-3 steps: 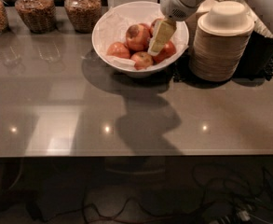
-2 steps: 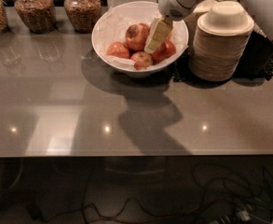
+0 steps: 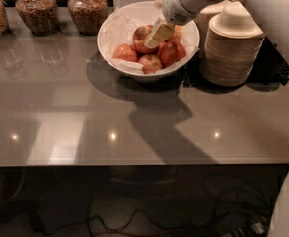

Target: Pick apple from white bowl

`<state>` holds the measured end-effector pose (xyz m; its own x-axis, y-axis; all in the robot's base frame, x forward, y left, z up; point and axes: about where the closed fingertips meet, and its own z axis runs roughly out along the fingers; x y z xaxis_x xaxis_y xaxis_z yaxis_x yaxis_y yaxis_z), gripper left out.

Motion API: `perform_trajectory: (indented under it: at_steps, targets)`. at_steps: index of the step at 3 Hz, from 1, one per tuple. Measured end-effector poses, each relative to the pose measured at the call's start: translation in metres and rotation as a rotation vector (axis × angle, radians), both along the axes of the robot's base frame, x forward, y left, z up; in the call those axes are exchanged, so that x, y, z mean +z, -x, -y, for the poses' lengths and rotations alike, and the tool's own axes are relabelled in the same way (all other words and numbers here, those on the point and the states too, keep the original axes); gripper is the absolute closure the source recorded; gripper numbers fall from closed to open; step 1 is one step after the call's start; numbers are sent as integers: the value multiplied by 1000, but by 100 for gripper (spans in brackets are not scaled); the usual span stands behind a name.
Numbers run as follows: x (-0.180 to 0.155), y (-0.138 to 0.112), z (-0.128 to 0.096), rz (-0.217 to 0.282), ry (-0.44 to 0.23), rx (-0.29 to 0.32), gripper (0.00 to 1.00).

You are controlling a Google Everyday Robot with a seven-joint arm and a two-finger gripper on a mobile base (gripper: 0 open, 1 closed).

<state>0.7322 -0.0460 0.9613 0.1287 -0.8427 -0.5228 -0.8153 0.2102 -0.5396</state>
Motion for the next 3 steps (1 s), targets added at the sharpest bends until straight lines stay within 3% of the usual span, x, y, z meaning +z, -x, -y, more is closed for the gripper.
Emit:
perform_trajectory:
  at_steps: [3]
  targets:
    - [-34, -5, -5, -110, -45, -5, 31]
